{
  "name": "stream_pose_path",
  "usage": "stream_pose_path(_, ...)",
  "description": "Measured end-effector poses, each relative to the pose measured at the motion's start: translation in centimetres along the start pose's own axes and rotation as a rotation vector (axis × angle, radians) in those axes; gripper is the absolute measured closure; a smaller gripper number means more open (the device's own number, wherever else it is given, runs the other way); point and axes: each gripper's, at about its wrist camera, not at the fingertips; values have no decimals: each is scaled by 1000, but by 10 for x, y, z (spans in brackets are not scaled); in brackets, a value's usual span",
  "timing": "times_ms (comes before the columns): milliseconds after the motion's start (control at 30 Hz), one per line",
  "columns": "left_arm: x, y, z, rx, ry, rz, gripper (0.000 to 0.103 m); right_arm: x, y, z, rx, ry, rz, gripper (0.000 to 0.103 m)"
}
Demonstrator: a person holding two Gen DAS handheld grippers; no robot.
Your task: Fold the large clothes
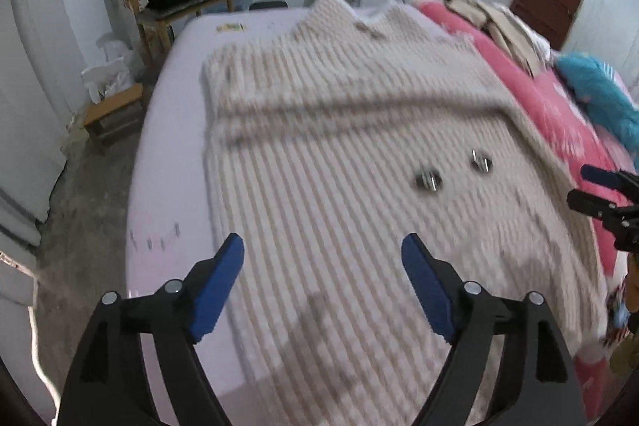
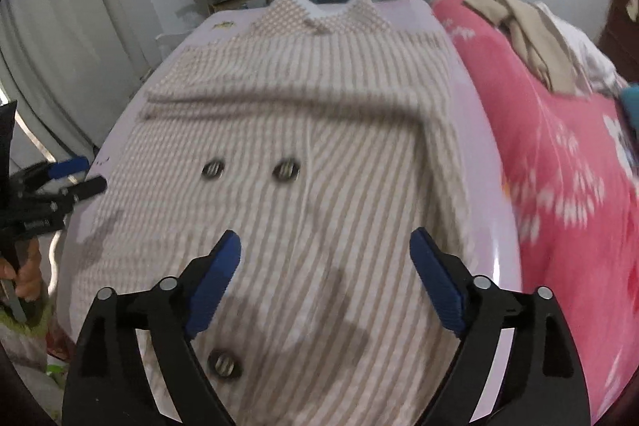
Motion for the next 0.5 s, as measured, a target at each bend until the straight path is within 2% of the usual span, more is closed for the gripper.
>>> stream_pose_path(100, 6, -15, -18, 22, 53, 21, 21, 1, -5, -26, 61, 21, -31, 20)
stream_pose_path(200, 18, -28, -36, 19, 108, 32, 21, 15, -18, -40, 130, 60, -27, 20)
stream_pose_path(233, 22, -31, -40, 22, 121, 47, 21, 22, -22, -44, 145, 77, -61, 20)
stream_pose_path(300, 27, -35, -47, 26, 128, 70, 18, 35, -28, -52, 151, 101, -98, 20)
stream_pose_path(333, 29, -35, -50, 17, 123, 82, 17, 40, -31, -56, 158, 119, -104, 16)
stream_pose_path(433, 29, -34, -54, -5, 115, 113, 8, 43, -32, -61, 154, 108, -95, 8)
stream_pose_path(500, 31, -30, -57, -29, 114, 109, 6, 44, -31, -63, 141, 97, -107, 8)
Point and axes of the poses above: each gripper's, at about its wrist camera, not at the fingertips, and x roughly the way its jaws point, y to its left, z to its top, and after that the axes turned 15 degrees about x, right-handed
